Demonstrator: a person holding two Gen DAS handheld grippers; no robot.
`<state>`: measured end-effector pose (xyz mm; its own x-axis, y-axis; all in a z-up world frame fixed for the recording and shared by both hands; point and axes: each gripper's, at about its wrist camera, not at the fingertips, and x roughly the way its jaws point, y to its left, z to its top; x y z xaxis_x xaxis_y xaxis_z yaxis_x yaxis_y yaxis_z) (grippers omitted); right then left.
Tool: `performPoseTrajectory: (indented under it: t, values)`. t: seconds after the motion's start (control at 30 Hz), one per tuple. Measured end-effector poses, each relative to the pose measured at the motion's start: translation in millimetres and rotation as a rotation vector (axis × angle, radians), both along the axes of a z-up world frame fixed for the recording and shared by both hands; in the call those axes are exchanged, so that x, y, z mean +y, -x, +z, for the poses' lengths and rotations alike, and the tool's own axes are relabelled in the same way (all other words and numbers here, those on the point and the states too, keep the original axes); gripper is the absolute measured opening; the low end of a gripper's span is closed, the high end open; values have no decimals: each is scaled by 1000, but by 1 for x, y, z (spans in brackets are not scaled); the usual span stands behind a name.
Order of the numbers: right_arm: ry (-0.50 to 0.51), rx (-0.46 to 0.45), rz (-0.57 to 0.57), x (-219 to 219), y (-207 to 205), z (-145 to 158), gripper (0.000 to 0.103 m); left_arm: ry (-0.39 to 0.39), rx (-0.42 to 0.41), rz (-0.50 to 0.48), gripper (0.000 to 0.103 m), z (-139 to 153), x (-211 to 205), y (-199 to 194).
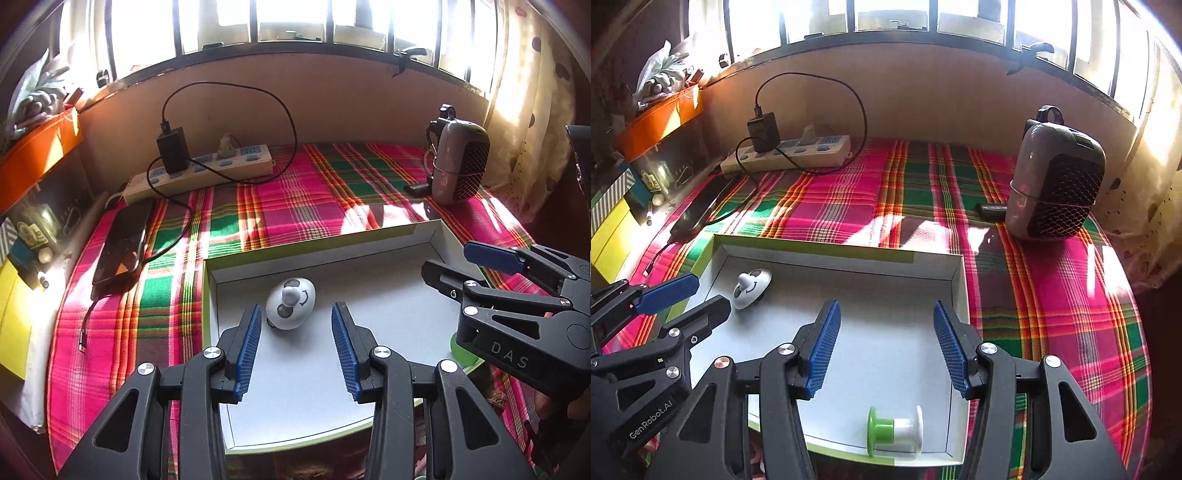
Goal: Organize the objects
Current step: 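Lower the white toy and green spool into the box and open both grippers, then withdraw both grippers from the box toward the remaining objects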
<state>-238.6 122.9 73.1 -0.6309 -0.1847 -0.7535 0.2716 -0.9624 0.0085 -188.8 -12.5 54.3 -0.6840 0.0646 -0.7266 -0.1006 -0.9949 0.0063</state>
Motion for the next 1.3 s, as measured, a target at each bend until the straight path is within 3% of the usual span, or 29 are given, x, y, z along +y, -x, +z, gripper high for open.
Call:
performPoseTrajectory:
  t: [0.33,0.43,0.87,1.07,1.3]
  values:
    - [25,52,-17,8,-42,15,54,-22,39,5,38,11,-3,-39]
    - [29,58,-17,9,-54,16,54,5,54,8,38,12,-2,-52]
    - [47,54,-36,13,-107,7,54,-8,57,23,38,4,-7,-97]
    - [14,48,-71,18,-136,-4,54,-67,33,53,38,-5,-27,-118]
    - [13,14,-103,20,-162,-19,54,-84,4,81,38,-21,-44,-136]
